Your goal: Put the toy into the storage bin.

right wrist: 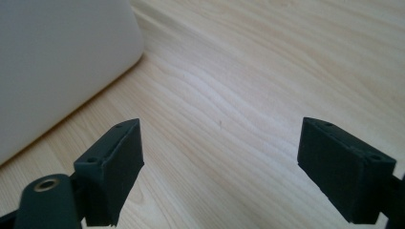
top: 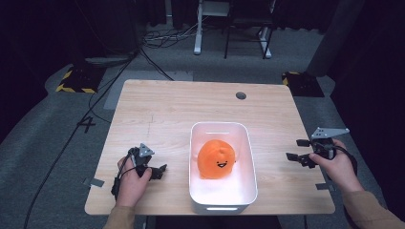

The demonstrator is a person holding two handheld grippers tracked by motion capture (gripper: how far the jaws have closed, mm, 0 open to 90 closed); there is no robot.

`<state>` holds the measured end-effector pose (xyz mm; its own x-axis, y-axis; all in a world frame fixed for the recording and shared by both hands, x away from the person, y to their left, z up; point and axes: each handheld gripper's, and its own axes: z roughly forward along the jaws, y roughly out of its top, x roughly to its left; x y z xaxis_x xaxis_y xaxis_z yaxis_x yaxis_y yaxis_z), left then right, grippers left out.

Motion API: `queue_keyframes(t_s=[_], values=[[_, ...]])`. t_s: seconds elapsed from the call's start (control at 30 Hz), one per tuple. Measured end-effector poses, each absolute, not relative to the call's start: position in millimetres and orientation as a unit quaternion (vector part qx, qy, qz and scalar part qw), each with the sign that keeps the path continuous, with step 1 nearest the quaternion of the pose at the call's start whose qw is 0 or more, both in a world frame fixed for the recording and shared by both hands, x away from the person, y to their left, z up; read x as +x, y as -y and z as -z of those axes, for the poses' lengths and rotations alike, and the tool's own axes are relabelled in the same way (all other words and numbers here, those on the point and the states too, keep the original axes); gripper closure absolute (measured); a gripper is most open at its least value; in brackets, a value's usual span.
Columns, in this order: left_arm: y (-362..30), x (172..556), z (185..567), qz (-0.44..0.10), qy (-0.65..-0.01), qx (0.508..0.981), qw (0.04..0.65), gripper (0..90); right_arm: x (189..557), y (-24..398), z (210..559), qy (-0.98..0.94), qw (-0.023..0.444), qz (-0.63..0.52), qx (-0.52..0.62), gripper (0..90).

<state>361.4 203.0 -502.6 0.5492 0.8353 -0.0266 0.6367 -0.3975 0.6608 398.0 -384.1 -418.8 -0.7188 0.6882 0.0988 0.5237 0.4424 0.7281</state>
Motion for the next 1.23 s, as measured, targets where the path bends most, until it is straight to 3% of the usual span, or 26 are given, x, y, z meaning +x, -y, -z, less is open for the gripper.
queue_keyframes(t_s=[0.57, 0.9, 1.1, 1.23], values=[[-203.0, 361.4, 502.7, -0.156, -0.448, 0.821, 0.318, 5.0, 381.2, 396.1, 469.8, -0.847, 0.09, -0.358, 0.383, 16.7], [-203.0, 361.5, 502.7, -0.157, -0.447, 0.821, 0.318, 4.9, 362.9, 388.6, 490.4, -0.849, 0.116, -0.355, 0.374, 16.0], [-203.0, 361.4, 502.6, -0.157, -0.448, 0.821, 0.317, 4.8, 352.7, 383.4, 501.9, -0.837, 0.166, -0.36, 0.376, 14.3], [-203.0, 361.4, 502.5, -0.158, -0.448, 0.821, 0.316, 4.8, 351.2, 381.4, 503.3, -0.831, 0.172, -0.364, 0.383, 13.7]])
